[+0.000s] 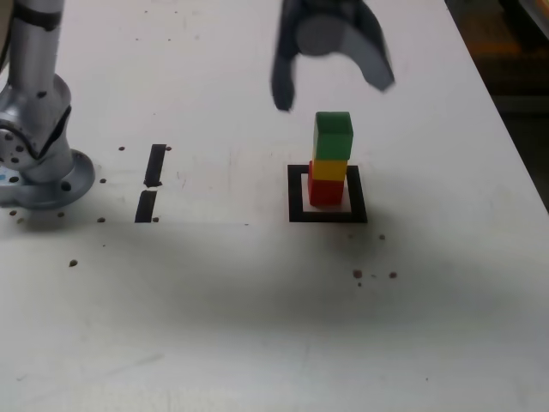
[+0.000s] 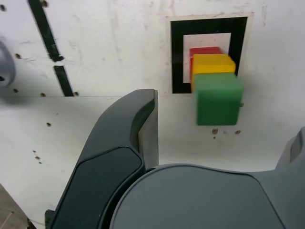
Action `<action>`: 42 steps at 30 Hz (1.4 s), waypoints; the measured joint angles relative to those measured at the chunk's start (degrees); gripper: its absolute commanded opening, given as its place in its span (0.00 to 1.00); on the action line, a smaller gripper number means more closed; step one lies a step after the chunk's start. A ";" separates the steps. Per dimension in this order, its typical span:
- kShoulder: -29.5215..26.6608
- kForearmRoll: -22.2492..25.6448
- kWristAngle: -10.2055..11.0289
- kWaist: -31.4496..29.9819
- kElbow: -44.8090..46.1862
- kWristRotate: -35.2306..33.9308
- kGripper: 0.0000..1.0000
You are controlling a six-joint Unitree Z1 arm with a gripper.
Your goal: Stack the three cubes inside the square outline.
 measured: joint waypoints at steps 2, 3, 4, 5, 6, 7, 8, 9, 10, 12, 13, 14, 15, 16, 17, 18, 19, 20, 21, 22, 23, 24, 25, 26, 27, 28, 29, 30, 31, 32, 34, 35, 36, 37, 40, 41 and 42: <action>-3.30 0.05 0.00 0.79 3.08 0.52 1.00; -4.87 0.05 0.08 1.38 5.00 0.91 1.00; -6.44 0.04 0.27 1.92 7.02 1.26 1.00; -8.37 -0.10 0.61 2.46 9.47 1.62 1.00; -9.92 -0.28 0.97 2.73 11.48 1.93 1.00; -11.50 -0.44 1.38 2.92 13.51 2.28 1.00; -13.02 -0.60 1.81 3.16 15.52 2.66 1.00; -14.59 -0.81 2.22 3.46 17.54 3.04 1.00; -16.39 -1.24 2.57 3.88 19.76 3.40 1.00; -19.60 -2.69 2.99 4.67 23.80 3.94 1.00; -21.37 -3.81 3.13 4.98 25.94 4.21 1.00; -23.20 -5.12 3.17 5.22 28.21 4.46 1.00; -24.86 -6.48 3.18 5.36 30.23 4.62 1.00; -26.41 -8.01 3.18 5.47 32.23 4.73 1.00; -27.94 -9.61 3.18 5.63 34.25 4.81 1.00; -28.60 -11.28 3.14 5.86 36.10 4.87 1.00; -28.61 -13.01 2.91 6.12 38.33 4.93 1.00; -28.37 -14.69 2.60 6.27 40.52 4.94 1.00; -27.93 -16.08 2.25 6.35 42.50 4.93 1.00; -27.41 -16.91 2.06 6.40 44.57 4.90 1.00; -27.21 -17.30 1.94 6.44 46.61 4.87 1.00; -27.46 -18.01 1.65 6.51 48.68 4.79 1.00; -27.70 -18.94 1.34 6.57 50.62 4.70 1.00; -27.79 -19.70 1.08 6.57 52.11 4.61 1.00; -27.78 -19.99 0.90 6.57 52.64 4.53 1.00; -27.78 -20.28 0.80 6.57 52.56 4.47 1.00; -27.79 -20.57 0.73 6.60 52.55 4.44 1.00; -27.79 -20.85 0.70 6.70 52.65 4.44 1.00; -27.79 -20.89 0.70 6.81 52.93 4.43 1.00; -27.82 -20.89 0.70 6.94 53.30 4.41 1.00; -27.99 -21.02 0.70 7.13 54.07 4.40 1.00; -28.09 -21.28 0.68 7.18 54.30 4.40 1.00; -28.18 -21.72 0.61 7.21 54.62 4.40 1.00; -28.27 -22.25 0.48 7.22 55.13 4.40 1.00; -28.28 -23.33 0.25 7.33 56.66 4.40 1.00; -28.28 -23.75 0.20 7.52 57.29 4.41 1.00; -28.26 -24.32 0.18 7.83 58.15 4.46 1.00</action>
